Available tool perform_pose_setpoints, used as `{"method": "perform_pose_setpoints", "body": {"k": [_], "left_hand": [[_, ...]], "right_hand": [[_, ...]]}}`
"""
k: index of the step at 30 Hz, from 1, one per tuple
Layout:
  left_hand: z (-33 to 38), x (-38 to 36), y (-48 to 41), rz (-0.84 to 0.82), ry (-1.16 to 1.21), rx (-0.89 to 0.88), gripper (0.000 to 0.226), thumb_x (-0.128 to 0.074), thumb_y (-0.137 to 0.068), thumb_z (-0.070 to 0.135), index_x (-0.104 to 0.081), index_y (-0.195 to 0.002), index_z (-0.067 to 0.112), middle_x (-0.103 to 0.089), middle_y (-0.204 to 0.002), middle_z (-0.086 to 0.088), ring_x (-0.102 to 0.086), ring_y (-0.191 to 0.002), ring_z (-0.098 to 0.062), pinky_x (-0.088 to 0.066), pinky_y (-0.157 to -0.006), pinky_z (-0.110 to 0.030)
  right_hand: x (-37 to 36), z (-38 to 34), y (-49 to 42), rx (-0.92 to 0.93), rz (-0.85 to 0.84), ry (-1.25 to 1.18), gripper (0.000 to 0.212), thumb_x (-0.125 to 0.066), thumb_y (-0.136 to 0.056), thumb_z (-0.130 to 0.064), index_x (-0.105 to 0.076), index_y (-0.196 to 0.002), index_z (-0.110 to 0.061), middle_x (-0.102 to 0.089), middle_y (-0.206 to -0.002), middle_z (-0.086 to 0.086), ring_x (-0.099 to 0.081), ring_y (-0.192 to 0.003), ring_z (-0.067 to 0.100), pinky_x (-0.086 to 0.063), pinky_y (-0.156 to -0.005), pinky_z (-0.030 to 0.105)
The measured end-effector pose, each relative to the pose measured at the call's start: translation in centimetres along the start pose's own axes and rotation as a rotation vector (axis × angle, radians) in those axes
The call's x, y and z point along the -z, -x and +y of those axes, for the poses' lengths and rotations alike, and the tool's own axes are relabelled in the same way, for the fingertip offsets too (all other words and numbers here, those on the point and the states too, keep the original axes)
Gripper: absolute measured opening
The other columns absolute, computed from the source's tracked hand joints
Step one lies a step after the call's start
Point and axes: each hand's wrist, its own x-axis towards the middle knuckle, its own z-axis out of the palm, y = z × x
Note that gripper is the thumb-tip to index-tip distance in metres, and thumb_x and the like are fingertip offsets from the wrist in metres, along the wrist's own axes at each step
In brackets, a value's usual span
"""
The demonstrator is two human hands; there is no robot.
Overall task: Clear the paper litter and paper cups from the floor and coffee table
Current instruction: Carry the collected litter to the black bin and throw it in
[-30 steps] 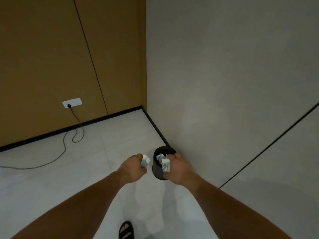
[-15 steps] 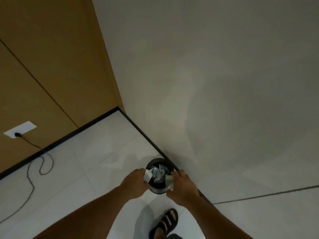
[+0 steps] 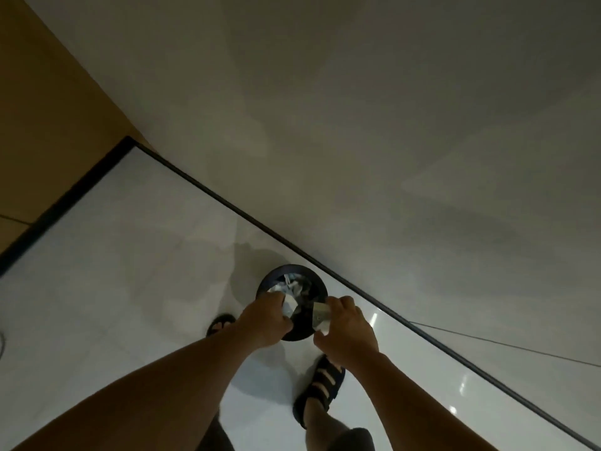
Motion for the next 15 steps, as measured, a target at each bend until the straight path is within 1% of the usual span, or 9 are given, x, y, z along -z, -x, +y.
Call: {"method": "perform_pose_setpoints", "body": {"k": [2, 4, 6, 7, 9, 11, 12, 15], "left_hand": [[-1.7, -1.5, -3.9, -0.054, -0.021, -0.039, 0.025, -0.059, -0.086, 0.023, -0.047, -0.101, 0.008, -0.057, -0.102, -0.014, -0.055, -0.091, -0.029, -0.035, -0.067, -0.028], [-2.9, -3.0, -7.3, -0.094, -0.044, -0.077, 0.026, -0.061, -0.086, 0.023, -0.047, -0.103, 0.009, -0.058, -0.104, -0.014, -0.056, -0.092, -0.029, -0.035, -0.066, -0.027], [-4.3, -4.6, -9.9, -0.119, -0.054, -0.092, 0.033, -0.061, -0.086, 0.024, -0.050, -0.112, 0.008, -0.059, -0.109, -0.011, -0.057, -0.091, -0.026, -0.037, -0.065, -0.025], [-4.9, -5.2, -10.9, -0.133, -0.057, -0.093, 0.039, -0.062, -0.086, 0.025, -0.049, -0.119, 0.009, -0.058, -0.114, -0.010, -0.058, -0.093, -0.024, -0.040, -0.066, -0.023], [-6.4, -6.3, -12.4, -0.170, -0.068, -0.083, 0.056, -0.064, -0.085, 0.026, -0.041, -0.134, 0.011, -0.053, -0.127, -0.009, -0.057, -0.105, -0.024, -0.046, -0.077, -0.027], [-7.6, -6.8, -13.2, -0.213, -0.103, -0.059, 0.075, -0.065, -0.084, 0.029, -0.025, -0.146, 0.014, -0.039, -0.141, -0.012, -0.049, -0.120, -0.028, -0.044, -0.088, -0.031], [-8.0, -6.8, -13.3, -0.234, -0.142, -0.045, 0.081, -0.064, -0.085, 0.032, -0.019, -0.149, 0.015, -0.032, -0.145, -0.013, -0.045, -0.125, -0.031, -0.044, -0.093, -0.035], [-8.2, -5.9, -12.1, -0.262, -0.223, 0.012, 0.087, -0.061, -0.086, 0.039, -0.009, -0.152, 0.019, -0.021, -0.151, -0.013, -0.044, -0.126, -0.034, -0.043, -0.098, -0.037]], "right_hand": [[-3.4, 0.4, -3.3, -0.059, 0.002, -0.030, 0.069, -0.070, -0.081, -0.042, -0.037, -0.139, -0.022, -0.044, -0.129, 0.000, -0.049, -0.116, 0.017, -0.050, -0.093, 0.030], [-6.7, 1.0, -6.3, -0.112, 0.001, -0.059, 0.070, -0.070, -0.081, -0.041, -0.036, -0.140, -0.023, -0.043, -0.132, 0.001, -0.048, -0.118, 0.018, -0.049, -0.094, 0.031], [-9.7, 1.8, -8.7, -0.150, -0.002, -0.073, 0.071, -0.070, -0.082, -0.040, -0.034, -0.141, -0.024, -0.042, -0.135, 0.001, -0.048, -0.120, 0.020, -0.049, -0.095, 0.032], [-10.9, 2.3, -9.6, -0.167, 0.007, -0.075, 0.072, -0.070, -0.082, -0.040, -0.033, -0.141, -0.024, -0.042, -0.136, 0.002, -0.047, -0.120, 0.021, -0.048, -0.094, 0.032], [-12.8, 3.3, -10.9, -0.192, 0.043, -0.081, 0.075, -0.070, -0.081, -0.042, -0.031, -0.143, -0.025, -0.040, -0.139, 0.001, -0.047, -0.121, 0.021, -0.048, -0.093, 0.032], [-13.9, 4.1, -11.5, -0.214, 0.062, -0.103, 0.080, -0.069, -0.082, -0.043, -0.026, -0.146, -0.025, -0.035, -0.145, 0.001, -0.044, -0.125, 0.023, -0.049, -0.095, 0.035], [-14.1, 4.5, -11.4, -0.227, 0.059, -0.120, 0.081, -0.068, -0.082, -0.043, -0.025, -0.147, -0.025, -0.033, -0.148, 0.001, -0.043, -0.126, 0.024, -0.049, -0.097, 0.036], [-13.7, 4.7, -9.5, -0.271, 0.047, -0.168, 0.080, -0.066, -0.083, -0.043, -0.024, -0.148, -0.025, -0.030, -0.150, 0.001, -0.040, -0.130, 0.025, -0.049, -0.099, 0.041]]}}
